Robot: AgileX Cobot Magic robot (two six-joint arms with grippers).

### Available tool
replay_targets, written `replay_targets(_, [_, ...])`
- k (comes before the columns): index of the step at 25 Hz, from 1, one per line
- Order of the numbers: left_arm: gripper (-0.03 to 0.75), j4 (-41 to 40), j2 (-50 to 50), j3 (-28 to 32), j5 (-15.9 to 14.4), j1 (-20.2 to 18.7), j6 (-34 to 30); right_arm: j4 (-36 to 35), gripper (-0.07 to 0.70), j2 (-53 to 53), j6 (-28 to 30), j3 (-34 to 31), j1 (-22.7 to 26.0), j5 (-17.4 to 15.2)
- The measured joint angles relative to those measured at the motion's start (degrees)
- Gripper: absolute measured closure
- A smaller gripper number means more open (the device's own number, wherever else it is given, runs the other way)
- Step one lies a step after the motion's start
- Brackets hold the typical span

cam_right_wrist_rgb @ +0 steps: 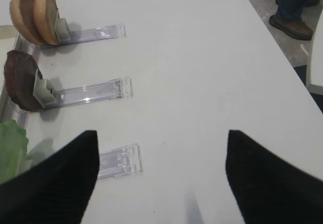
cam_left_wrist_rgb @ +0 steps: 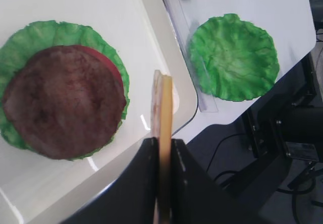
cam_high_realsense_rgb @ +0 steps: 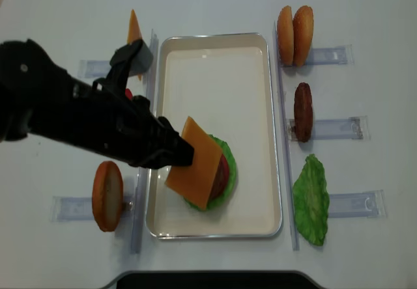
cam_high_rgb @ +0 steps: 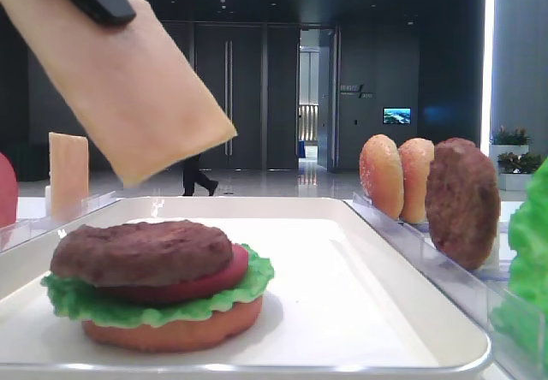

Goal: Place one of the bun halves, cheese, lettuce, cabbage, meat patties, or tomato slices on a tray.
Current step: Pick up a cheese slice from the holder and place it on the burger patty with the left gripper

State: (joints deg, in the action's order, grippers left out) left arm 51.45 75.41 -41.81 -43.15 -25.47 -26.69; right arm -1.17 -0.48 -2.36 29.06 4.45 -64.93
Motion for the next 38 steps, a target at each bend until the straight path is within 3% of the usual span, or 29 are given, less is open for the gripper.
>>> replay_targets(3, [0.68, 7.8, -0.1, 4.6, 2.4, 1.0, -9.9, 0.0, 0.132, 0.0, 0.0, 0.0, 0.0, 0.0])
replay_targets(7, [0.68, 14.7, -0.1, 7.7, 2.8, 3.9, -18.5, 0.0, 0.132, 0.0, 0.0, 0.0, 0.0, 0.0])
replay_targets(13, [0.68, 16.5, 0.9, 8.6, 3.6, 6.8, -20.7, 0.0, 0.132, 0.0, 0.0, 0.0, 0.0, 0.0])
replay_targets(18, [0.68, 21.8, 5.0, 8.8, 0.8, 6.8, -26.8, 0.0, 0.132, 0.0, 0.0, 0.0, 0.0, 0.0])
replay_targets(24, [0.68, 23.1, 7.0, 8.8, 0.6, 6.8, -28.9, 0.0, 0.132, 0.0, 0.0, 0.0, 0.0, 0.0])
replay_targets(38, [0.68, 22.0, 7.2, 8.8, 3.3, 6.8, -32.1, 0.0, 0.132, 0.0, 0.0, 0.0, 0.0, 0.0])
